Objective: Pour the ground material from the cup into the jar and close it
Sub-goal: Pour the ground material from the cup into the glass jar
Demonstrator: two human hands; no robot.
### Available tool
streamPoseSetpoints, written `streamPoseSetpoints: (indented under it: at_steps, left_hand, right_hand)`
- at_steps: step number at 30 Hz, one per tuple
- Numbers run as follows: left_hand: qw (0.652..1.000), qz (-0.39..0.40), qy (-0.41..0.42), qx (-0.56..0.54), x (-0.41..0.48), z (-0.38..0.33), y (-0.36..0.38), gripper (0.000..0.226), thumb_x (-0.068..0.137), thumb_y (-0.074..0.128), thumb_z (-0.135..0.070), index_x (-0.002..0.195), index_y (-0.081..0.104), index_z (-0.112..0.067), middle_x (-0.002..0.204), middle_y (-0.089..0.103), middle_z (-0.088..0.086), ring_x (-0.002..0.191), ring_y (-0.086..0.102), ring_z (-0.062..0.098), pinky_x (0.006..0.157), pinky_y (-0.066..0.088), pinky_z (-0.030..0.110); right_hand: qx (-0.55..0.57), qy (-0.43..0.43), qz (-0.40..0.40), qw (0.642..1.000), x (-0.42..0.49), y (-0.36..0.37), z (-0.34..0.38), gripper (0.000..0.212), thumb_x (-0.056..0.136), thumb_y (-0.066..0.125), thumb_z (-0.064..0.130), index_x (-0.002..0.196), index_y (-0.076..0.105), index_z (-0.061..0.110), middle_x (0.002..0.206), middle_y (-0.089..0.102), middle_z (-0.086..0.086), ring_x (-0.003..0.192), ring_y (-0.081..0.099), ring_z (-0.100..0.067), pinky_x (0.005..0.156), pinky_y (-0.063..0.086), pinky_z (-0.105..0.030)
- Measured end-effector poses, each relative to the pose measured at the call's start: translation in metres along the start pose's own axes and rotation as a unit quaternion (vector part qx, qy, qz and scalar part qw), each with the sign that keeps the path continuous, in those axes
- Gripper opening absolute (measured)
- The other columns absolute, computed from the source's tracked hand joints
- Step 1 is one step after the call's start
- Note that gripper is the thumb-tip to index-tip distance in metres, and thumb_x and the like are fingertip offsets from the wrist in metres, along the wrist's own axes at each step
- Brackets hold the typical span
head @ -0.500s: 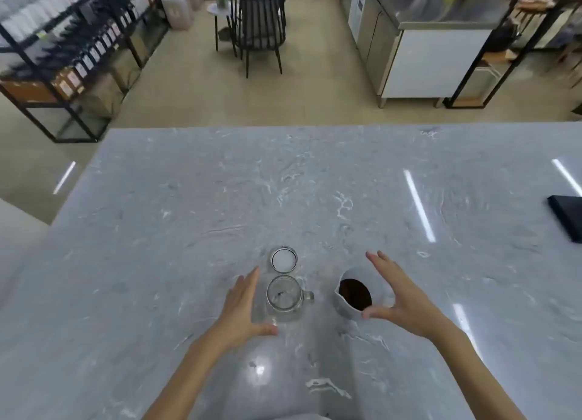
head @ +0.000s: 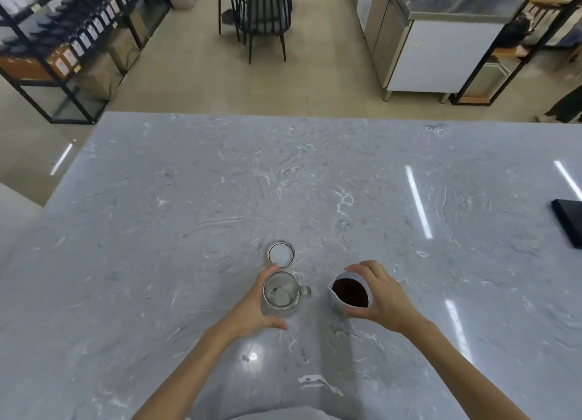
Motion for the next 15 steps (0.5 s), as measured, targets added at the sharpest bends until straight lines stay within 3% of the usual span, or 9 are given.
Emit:
streamPoseSetpoints:
  at_steps: [3,7,10,13,15]
  left_hand:
    - [1.000,-0.024,0.008,-0.017,0.003,-0.005,0.002,0.111,0.057,0.098,-0.046,0.139,0.024,-0.058,0.145,0.035,-0.035,0.138,0.037,-0.008,0.113,0.028,0.012]
    - [0.999,-0.041,0.024,-0.024,0.008,-0.006,0.004,0.100,0.062,0.096,-0.035,0.134,0.030,-0.058,0.135,0.045,-0.036,0.134,0.045,-0.005,0.107,0.032,0.007]
    - [0.998,-0.045,0.033,-0.034,0.011,0.001,0.006,0.101,0.062,0.096,-0.034,0.138,0.031,-0.053,0.140,0.047,-0.027,0.135,0.046,0.001,0.108,0.035,0.011]
    - [0.998,-0.046,0.032,-0.040,0.012,0.008,0.008,0.102,0.062,0.097,-0.032,0.139,0.032,-0.047,0.142,0.049,-0.021,0.136,0.049,0.006,0.114,0.038,0.027]
    - [0.998,-0.047,0.037,-0.035,0.012,0.008,0.007,0.102,0.061,0.097,-0.033,0.138,0.033,-0.048,0.142,0.049,-0.019,0.137,0.049,0.006,0.113,0.040,0.028]
  right_hand:
    - [0.018,0.003,-0.008,1.000,0.002,-0.001,0.000,0.081,0.062,0.064,0.083,0.128,0.041,0.044,0.121,0.035,0.024,0.105,0.041,0.002,0.083,0.053,-0.025]
    - [0.012,0.019,-0.011,1.000,0.000,0.004,-0.001,0.090,0.063,0.060,0.086,0.138,0.031,0.044,0.132,0.031,0.016,0.107,0.044,-0.002,0.086,0.054,-0.023]
    - [-0.001,0.030,-0.007,1.000,-0.002,0.008,-0.002,0.097,0.064,0.055,0.089,0.143,0.021,0.044,0.140,0.027,0.016,0.117,0.041,-0.004,0.092,0.050,-0.023]
    - [-0.011,0.035,0.004,0.999,-0.003,0.009,-0.001,0.101,0.063,0.055,0.089,0.146,0.016,0.045,0.145,0.022,0.016,0.127,0.037,-0.006,0.097,0.045,-0.023]
    - [-0.010,0.036,0.018,0.999,-0.003,0.009,0.000,0.104,0.062,0.058,0.088,0.146,0.013,0.046,0.147,0.020,0.016,0.130,0.035,-0.008,0.098,0.044,-0.026]
Point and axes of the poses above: each hand's wrist, its own x-axis towards the middle knuckle, its own y-axis out of the palm, z = x × y, the point moved 9 cm from there along x, towards the middle knuckle
